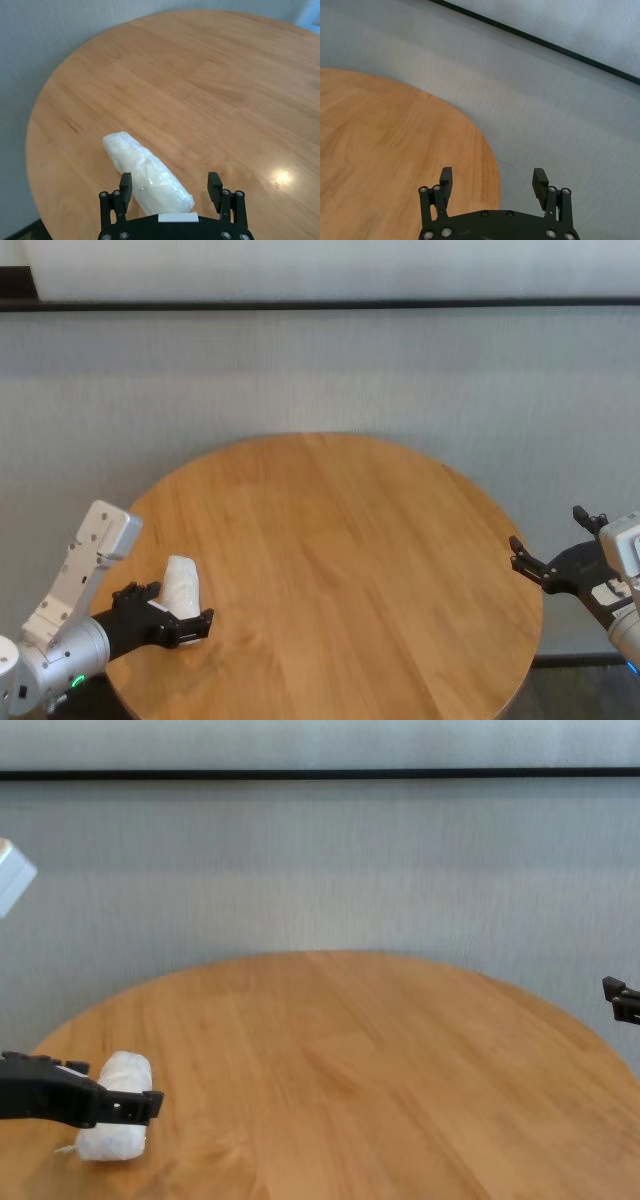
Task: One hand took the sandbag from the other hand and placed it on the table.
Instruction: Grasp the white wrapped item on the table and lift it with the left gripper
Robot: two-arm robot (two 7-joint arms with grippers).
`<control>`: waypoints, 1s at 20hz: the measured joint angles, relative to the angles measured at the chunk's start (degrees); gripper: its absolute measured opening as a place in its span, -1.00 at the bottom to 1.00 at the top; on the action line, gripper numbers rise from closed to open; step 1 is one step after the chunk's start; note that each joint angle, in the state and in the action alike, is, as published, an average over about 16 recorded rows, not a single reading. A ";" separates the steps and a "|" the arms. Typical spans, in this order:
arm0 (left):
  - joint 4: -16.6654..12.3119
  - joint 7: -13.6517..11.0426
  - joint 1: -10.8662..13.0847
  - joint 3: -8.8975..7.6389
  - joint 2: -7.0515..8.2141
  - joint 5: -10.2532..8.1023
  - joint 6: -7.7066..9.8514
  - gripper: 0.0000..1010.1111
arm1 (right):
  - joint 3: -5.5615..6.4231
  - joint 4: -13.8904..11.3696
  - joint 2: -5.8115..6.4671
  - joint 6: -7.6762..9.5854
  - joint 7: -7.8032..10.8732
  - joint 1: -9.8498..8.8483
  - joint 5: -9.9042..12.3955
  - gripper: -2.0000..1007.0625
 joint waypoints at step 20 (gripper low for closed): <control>1.01 0.08 0.64 -1.04 -1.11 3.68 1.26 0.98 | 0.00 0.00 0.00 0.00 0.00 0.00 0.00 1.00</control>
